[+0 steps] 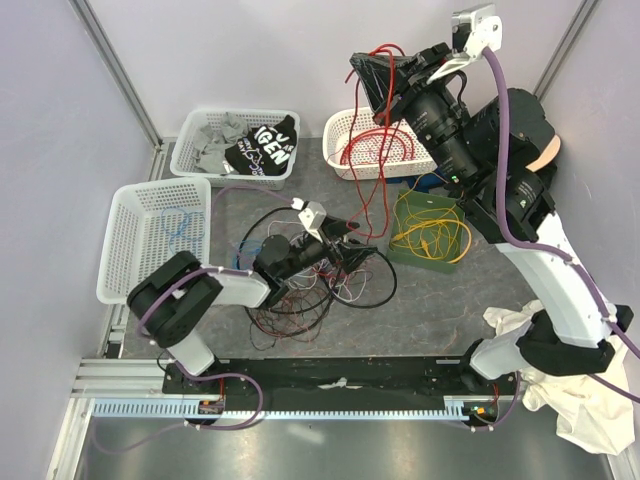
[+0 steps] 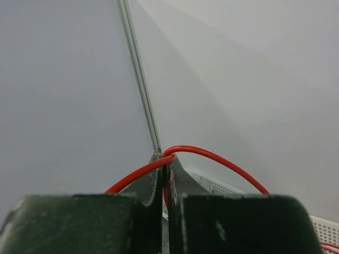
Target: Untangle the cables
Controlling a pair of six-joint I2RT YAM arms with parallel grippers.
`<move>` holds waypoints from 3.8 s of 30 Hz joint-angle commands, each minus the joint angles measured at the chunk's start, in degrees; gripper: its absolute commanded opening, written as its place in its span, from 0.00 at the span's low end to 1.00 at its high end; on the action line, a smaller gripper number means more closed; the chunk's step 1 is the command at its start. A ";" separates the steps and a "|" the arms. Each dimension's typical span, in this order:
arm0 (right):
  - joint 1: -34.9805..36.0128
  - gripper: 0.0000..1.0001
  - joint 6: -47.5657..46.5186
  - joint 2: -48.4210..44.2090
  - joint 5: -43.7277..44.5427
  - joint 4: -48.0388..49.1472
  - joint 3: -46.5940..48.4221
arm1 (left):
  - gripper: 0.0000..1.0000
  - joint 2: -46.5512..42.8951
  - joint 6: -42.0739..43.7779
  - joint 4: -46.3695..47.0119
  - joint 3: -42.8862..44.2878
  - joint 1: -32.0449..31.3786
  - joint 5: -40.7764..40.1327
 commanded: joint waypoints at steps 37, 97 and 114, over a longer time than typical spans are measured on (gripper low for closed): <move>-1.31 0.00 -6.33 -4.28 19.37 0.21 -8.73 | 0.02 -11.35 12.09 -84.12 77.48 3.83 -19.87; -38.14 0.84 22.94 47.41 0.55 -3.31 7.99 | 1.00 53.52 -14.72 -63.90 109.47 21.94 4.56; -32.34 0.83 25.65 23.69 -0.15 9.78 -18.99 | 1.00 16.66 -14.11 -50.04 65.15 21.33 -0.62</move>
